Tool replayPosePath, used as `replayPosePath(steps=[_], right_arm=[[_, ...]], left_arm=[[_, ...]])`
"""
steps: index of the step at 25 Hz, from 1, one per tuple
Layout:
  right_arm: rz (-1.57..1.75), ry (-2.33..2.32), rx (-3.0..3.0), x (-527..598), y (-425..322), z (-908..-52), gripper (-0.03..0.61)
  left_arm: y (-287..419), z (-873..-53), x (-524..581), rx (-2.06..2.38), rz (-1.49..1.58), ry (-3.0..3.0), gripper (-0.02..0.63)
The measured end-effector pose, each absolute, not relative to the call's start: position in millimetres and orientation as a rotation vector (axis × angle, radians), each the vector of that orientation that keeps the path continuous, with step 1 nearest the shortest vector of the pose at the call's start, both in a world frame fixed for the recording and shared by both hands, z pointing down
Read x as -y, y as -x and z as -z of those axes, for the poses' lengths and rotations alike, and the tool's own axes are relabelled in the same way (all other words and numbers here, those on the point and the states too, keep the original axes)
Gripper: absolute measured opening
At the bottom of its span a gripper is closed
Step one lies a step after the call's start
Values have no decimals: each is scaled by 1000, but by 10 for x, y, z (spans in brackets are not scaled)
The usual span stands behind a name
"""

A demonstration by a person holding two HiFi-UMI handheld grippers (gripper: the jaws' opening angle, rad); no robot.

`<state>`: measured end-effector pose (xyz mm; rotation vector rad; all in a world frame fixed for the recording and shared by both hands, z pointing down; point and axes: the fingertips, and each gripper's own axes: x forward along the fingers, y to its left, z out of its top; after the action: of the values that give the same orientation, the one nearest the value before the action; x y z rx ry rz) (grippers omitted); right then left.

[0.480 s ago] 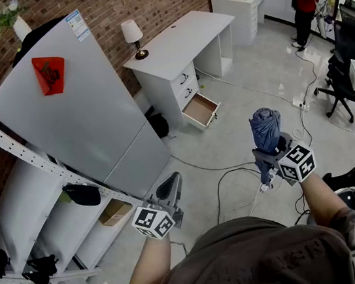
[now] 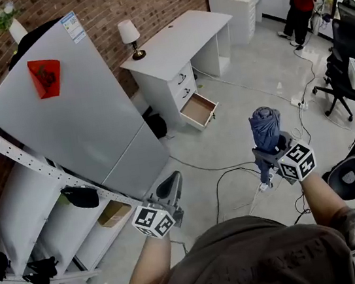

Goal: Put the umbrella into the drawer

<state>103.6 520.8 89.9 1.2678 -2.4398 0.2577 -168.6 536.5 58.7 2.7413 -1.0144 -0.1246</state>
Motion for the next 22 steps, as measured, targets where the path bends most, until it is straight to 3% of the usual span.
replayPosePath(steps=[22], right_arm=[[-202, -1197, 2501, -5136, -2329, -729, 282]], left_arm=[[386, -361, -5289, 1116, 145, -2744, 5]])
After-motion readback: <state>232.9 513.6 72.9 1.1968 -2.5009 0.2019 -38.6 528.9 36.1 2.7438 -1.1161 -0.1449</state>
